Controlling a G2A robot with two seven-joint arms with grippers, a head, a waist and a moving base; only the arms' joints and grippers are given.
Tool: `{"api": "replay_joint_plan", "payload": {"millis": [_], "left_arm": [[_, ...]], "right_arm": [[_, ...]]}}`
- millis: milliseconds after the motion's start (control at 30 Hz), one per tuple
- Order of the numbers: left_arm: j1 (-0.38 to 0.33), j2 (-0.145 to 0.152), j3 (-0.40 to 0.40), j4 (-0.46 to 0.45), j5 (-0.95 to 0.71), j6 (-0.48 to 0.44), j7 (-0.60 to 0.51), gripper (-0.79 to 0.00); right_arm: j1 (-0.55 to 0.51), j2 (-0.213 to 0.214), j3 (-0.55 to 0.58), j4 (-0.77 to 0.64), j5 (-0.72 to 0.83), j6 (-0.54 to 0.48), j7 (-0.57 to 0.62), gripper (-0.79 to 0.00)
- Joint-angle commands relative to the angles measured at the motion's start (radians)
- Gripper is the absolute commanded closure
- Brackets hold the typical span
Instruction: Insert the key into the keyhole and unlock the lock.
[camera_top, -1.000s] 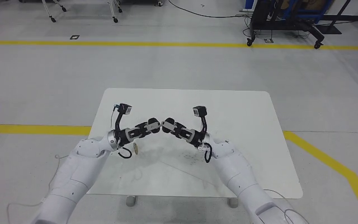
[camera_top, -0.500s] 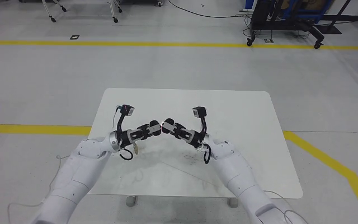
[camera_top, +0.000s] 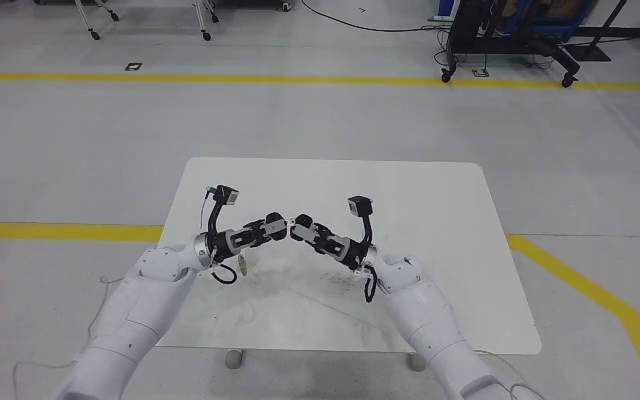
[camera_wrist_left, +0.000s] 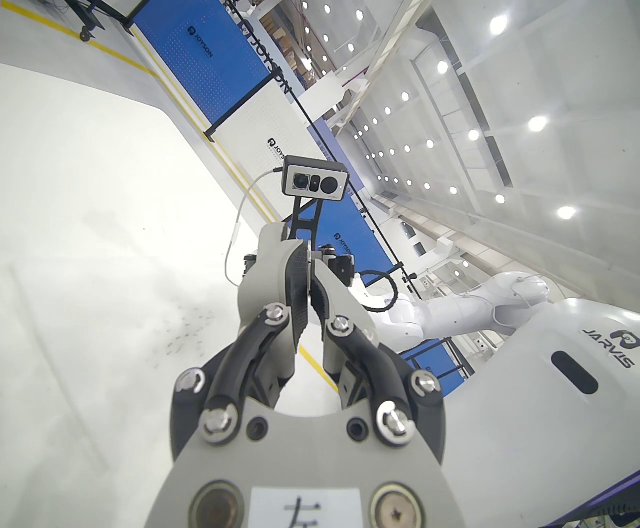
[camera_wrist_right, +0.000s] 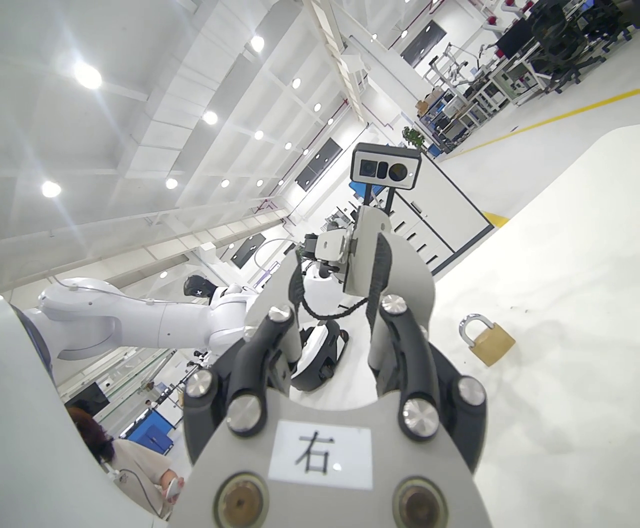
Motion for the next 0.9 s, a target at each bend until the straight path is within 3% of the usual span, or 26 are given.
{"api": "replay_joint_plan", "payload": {"millis": [0, 267, 467, 533, 567, 667, 867], "left_arm": [[0.0, 0.002, -0.007, 0.005, 0.004, -0.006, 0.006, 0.0], [-0.003, 0.016, -0.022, -0.006, -0.047, 0.066, -0.066, 0.0], [-0.027, 0.042, -0.014, -0.008, 0.119, 0.125, -0.125, 0.0], [-0.033, 0.047, 0.004, -0.024, 0.186, 0.128, -0.127, 0.0], [-0.031, 0.047, 0.016, -0.035, 0.2, 0.128, -0.128, 0.0], [-0.032, 0.051, 0.041, -0.058, 0.223, 0.128, -0.128, 0.0], [-0.048, 0.055, 0.093, -0.069, 0.211, 0.129, -0.129, 0.0]], "right_arm": [[0.0, 0.0, 0.001, 0.0, 0.0, 0.0, 0.002, -0.785], [-0.001, 0.0, 0.0, -0.001, -0.004, 0.006, 0.001, -0.785], [-0.015, 0.046, 0.042, -0.07, -0.261, 0.122, 0.094, -0.773], [-0.04, 0.059, 0.058, -0.114, -0.295, 0.154, 0.113, -0.471], [-0.05, 0.065, 0.064, -0.136, -0.296, 0.164, 0.124, -0.363], [-0.078, 0.078, 0.071, -0.185, -0.258, 0.184, 0.166, -0.265], [-0.061, 0.092, 0.047, -0.158, -0.132, 0.234, 0.28, -0.231]]}}
